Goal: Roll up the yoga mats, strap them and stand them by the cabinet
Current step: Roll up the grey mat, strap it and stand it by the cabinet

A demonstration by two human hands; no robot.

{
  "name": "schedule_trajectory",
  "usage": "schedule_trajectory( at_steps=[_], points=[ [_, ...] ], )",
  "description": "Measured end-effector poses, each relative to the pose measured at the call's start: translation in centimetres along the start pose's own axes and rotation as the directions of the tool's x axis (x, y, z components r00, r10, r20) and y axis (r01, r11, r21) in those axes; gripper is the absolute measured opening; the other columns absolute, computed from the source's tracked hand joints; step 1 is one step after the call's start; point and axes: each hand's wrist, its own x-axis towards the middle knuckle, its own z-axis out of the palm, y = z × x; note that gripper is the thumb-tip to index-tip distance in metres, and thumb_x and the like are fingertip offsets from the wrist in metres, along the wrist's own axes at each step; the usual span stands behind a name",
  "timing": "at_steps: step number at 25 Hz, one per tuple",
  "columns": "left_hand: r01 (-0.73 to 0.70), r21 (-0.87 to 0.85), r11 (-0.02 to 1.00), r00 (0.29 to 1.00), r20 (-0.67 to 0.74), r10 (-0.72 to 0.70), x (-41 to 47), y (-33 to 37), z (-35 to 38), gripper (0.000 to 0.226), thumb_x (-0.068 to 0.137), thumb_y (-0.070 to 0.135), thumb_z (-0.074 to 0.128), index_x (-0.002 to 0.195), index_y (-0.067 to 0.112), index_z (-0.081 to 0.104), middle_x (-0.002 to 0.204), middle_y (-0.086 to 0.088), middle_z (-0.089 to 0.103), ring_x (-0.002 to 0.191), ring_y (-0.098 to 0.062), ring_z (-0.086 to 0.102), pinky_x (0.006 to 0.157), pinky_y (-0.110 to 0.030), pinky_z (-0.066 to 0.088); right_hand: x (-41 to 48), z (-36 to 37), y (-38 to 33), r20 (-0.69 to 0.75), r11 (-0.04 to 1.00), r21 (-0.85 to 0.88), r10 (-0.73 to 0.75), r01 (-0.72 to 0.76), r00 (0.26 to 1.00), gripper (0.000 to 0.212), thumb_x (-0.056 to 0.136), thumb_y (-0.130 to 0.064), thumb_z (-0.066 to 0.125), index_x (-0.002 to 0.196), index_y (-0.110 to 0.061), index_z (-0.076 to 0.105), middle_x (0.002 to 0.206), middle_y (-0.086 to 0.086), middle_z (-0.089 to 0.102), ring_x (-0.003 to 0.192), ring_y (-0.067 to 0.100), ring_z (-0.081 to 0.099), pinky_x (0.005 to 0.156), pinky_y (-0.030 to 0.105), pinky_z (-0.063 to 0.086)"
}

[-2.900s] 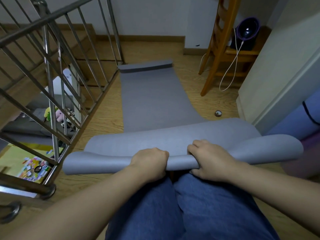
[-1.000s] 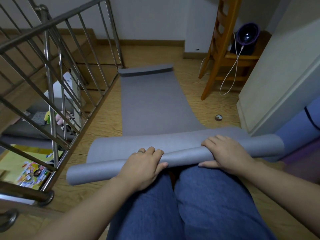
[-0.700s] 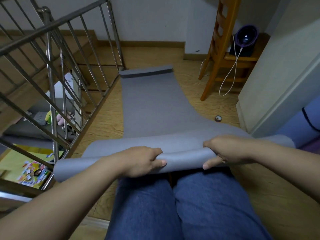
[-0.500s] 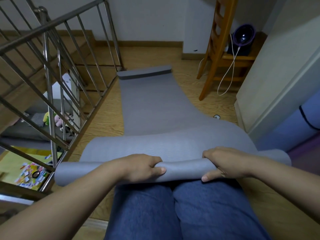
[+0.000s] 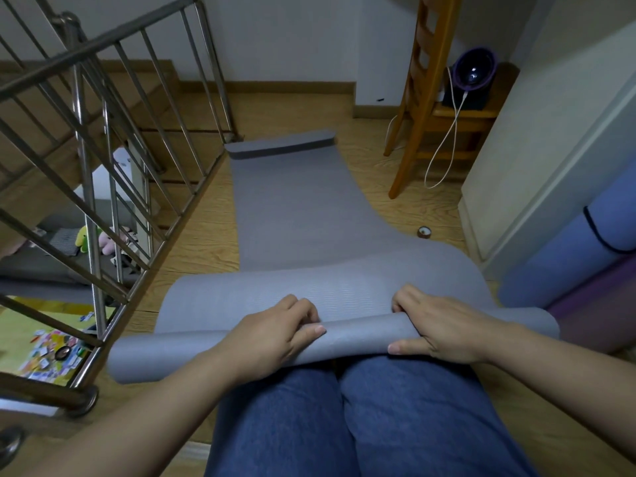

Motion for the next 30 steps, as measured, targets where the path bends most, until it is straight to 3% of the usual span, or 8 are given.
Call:
schedule_trajectory(
  at_steps=[3, 5, 8, 12, 14, 17, 27, 30],
  points=[
    [-0.182, 0.239, 0.954, 0.96, -0.166, 0.225, -0.4, -0.3, 0.9, 0.046, 0.09, 0.061, 0.028, 0.124, 0.035, 0.046, 0.11, 0.008, 0.053, 0.094, -0.017, 0.056, 0.079, -0.031, 0.051, 0.3, -0.3, 0.1, 0.038, 1.0, -0.008, -0.007, 0.007, 0.999, 0.06, 0.076, -0.079, 0.033, 0.103, -0.025, 0.034, 0.103, -0.008, 0.038, 0.079, 0.011, 0.045, 0.068, 0.029, 0.033],
    [-0.256, 0.454, 0.854, 0.921, -0.153, 0.357, -0.7, -0.4, 2.0, 0.049, 0.089, 0.058, 0.033, 0.128, 0.03, 0.045, 0.104, 0.004, 0.058, 0.082, -0.019, 0.059, 0.066, -0.03, 0.053, 0.5, -0.3, 0.1, 0.075, 1.0, -0.007, -0.002, 0.003, 0.997, 0.058, 0.077, -0.078, 0.035, 0.102, -0.025, 0.034, 0.103, -0.007, 0.039, 0.079, 0.012, 0.046, 0.069, 0.03, 0.034],
    [-0.223, 0.551, 0.804, 0.907, -0.185, 0.378, -0.8, 0.0, 3.0, 0.054, 0.081, 0.055, 0.035, 0.125, 0.026, 0.046, 0.093, 0.002, 0.061, 0.073, -0.021, 0.059, 0.056, -0.031, 0.051, 0.6, -1.0, -0.1, 0.123, 0.999, 0.004, 0.041, -0.042, 0.992, 0.059, 0.077, -0.079, 0.037, 0.102, -0.025, 0.036, 0.103, -0.006, 0.04, 0.084, 0.013, 0.045, 0.072, 0.029, 0.034],
    [-0.212, 0.464, 0.86, 0.944, -0.132, 0.304, -0.3, 0.2, 2.2, 0.048, 0.086, 0.054, 0.036, 0.127, 0.031, 0.045, 0.096, 0.002, 0.059, 0.077, -0.022, 0.06, 0.061, -0.032, 0.051, 0.4, -0.3, -2.1, -0.052, 0.968, -0.25, 0.017, -0.03, 0.998, 0.079, 0.065, -0.084, 0.026, 0.111, -0.022, 0.045, 0.109, -0.002, 0.042, 0.104, 0.018, 0.041, 0.087, 0.033, 0.037],
    [-0.197, 0.359, 0.912, 0.973, -0.042, 0.226, 0.2, 0.5, 0.9, 0.049, 0.092, 0.056, 0.033, 0.137, 0.036, 0.036, 0.113, 0.002, 0.054, 0.099, -0.023, 0.055, 0.079, -0.035, 0.048, 1.0, 1.1, -4.3, -0.156, 0.94, -0.339, -0.028, -0.028, 0.987, 0.067, 0.066, -0.075, 0.04, 0.106, -0.022, 0.052, 0.102, -0.001, 0.05, 0.097, 0.021, 0.049, 0.078, 0.038, 0.042],
    [-0.092, 0.213, 0.973, 0.993, 0.095, 0.073, 1.4, 0.6, -0.3, 0.045, 0.095, 0.055, 0.038, 0.139, 0.043, 0.033, 0.123, 0.004, 0.05, 0.115, -0.02, 0.048, 0.092, -0.034, 0.039, 2.5, 0.7, -5.2, -0.195, 0.96, -0.249, 0.08, -0.128, 0.978, 0.048, 0.074, -0.058, 0.059, 0.104, -0.02, 0.051, 0.102, 0.001, 0.055, 0.098, 0.025, 0.052, 0.075, 0.037, 0.041],
    [0.041, -0.218, 0.975, 0.92, 0.388, 0.048, 0.2, 1.7, -1.7, 0.029, 0.094, 0.046, 0.049, 0.123, 0.042, 0.051, 0.117, 0.016, 0.059, 0.108, -0.006, 0.053, 0.099, -0.031, 0.041, 1.2, -2.6, -6.1, 0.257, 0.99, -0.134, 0.082, -0.048, 0.963, 0.064, 0.074, -0.066, 0.064, 0.112, -0.018, 0.046, 0.11, 0.003, 0.059, 0.099, 0.024, 0.055, 0.073, 0.032, 0.039],
    [-0.058, 0.027, 0.998, 0.966, 0.255, 0.049, -0.2, 1.6, -0.8, 0.043, 0.095, 0.053, 0.039, 0.135, 0.04, 0.042, 0.123, 0.007, 0.047, 0.113, -0.014, 0.045, 0.103, -0.035, 0.036, 2.1, -2.9, -5.6, 0.364, 0.995, -0.05, 0.1, -0.088, 0.926, 0.063, 0.073, -0.064, 0.067, 0.112, -0.019, 0.048, 0.111, 0.002, 0.06, 0.093, 0.022, 0.055, 0.073, 0.03, 0.041]
  ],
)
